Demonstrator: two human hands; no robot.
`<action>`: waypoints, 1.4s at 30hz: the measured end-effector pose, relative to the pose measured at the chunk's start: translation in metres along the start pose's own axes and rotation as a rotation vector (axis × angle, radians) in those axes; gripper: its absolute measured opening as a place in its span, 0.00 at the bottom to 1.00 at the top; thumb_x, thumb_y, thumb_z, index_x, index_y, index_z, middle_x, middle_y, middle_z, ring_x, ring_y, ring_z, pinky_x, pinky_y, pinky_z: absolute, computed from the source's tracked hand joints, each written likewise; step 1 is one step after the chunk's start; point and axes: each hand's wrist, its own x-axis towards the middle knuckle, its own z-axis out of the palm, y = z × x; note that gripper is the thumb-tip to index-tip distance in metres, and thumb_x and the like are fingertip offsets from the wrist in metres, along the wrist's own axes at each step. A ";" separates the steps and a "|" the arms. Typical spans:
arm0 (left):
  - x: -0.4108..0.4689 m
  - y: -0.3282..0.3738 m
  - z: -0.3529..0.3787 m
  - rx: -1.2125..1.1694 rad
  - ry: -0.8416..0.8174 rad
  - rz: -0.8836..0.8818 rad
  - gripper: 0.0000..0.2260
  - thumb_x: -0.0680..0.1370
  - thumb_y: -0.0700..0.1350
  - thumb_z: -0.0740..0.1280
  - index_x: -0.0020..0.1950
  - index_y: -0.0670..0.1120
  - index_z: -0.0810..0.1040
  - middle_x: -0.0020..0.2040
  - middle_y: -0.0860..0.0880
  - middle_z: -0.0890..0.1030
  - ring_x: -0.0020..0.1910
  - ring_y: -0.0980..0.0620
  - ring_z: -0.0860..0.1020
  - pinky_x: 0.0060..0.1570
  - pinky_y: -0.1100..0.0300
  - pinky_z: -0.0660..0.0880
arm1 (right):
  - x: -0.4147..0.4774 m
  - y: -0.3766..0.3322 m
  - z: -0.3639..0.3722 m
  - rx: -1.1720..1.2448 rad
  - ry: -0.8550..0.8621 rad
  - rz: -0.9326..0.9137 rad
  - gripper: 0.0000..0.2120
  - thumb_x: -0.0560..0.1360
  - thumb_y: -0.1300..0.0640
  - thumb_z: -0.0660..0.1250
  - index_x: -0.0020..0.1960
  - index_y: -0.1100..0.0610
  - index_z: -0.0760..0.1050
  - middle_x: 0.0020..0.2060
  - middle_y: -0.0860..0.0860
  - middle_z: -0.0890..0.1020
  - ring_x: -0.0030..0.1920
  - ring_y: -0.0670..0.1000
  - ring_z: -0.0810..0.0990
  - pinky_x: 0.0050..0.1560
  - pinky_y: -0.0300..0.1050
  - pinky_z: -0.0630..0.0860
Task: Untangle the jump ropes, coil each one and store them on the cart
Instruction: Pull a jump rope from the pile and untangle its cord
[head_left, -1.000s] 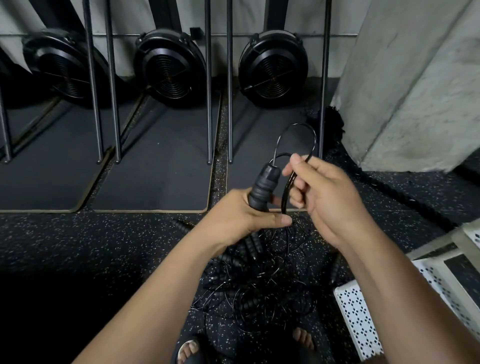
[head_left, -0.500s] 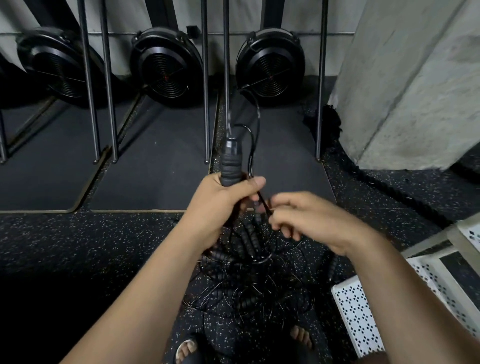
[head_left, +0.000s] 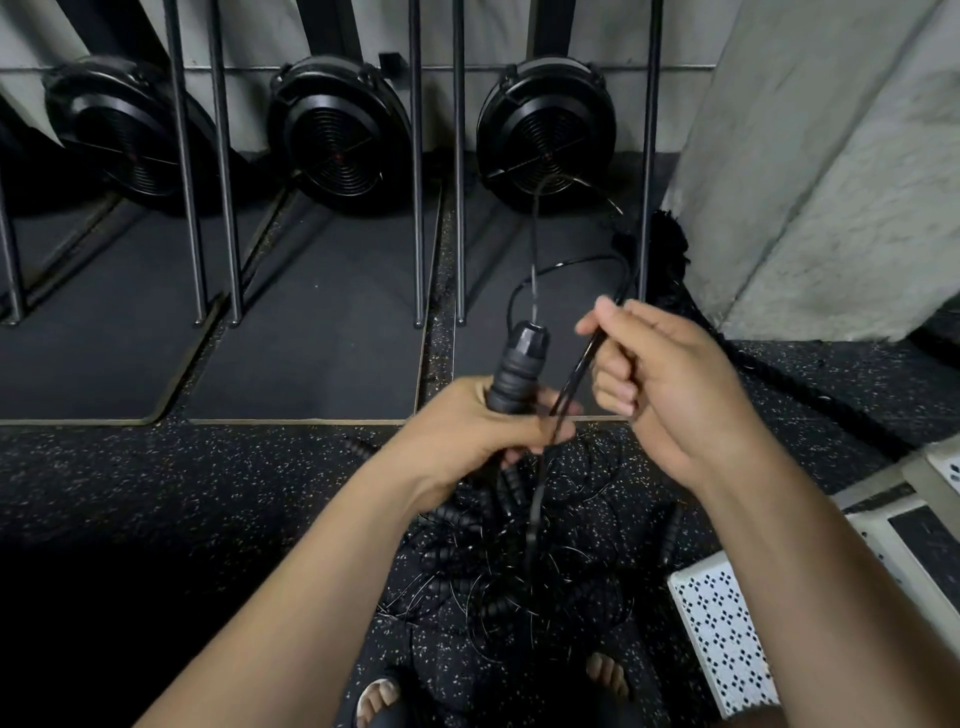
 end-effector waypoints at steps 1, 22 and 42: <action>0.000 0.002 0.004 0.003 -0.033 -0.009 0.13 0.73 0.43 0.80 0.56 0.42 0.88 0.43 0.46 0.85 0.35 0.55 0.76 0.35 0.64 0.70 | 0.001 -0.001 0.000 0.055 0.022 0.021 0.11 0.86 0.54 0.65 0.53 0.61 0.79 0.29 0.49 0.69 0.28 0.47 0.63 0.28 0.41 0.58; 0.009 0.005 -0.003 -0.216 0.318 0.072 0.07 0.77 0.43 0.77 0.40 0.45 0.84 0.32 0.50 0.75 0.29 0.53 0.70 0.33 0.58 0.67 | -0.004 0.012 0.006 -0.743 0.195 -0.135 0.09 0.79 0.45 0.73 0.46 0.50 0.81 0.37 0.47 0.85 0.36 0.45 0.82 0.42 0.49 0.79; 0.010 0.005 0.000 -0.157 0.318 0.061 0.09 0.81 0.44 0.75 0.58 0.41 0.84 0.34 0.49 0.79 0.30 0.53 0.71 0.33 0.59 0.68 | 0.005 0.027 -0.001 -0.874 0.278 -0.002 0.29 0.84 0.56 0.68 0.82 0.53 0.61 0.53 0.42 0.86 0.54 0.46 0.83 0.56 0.43 0.75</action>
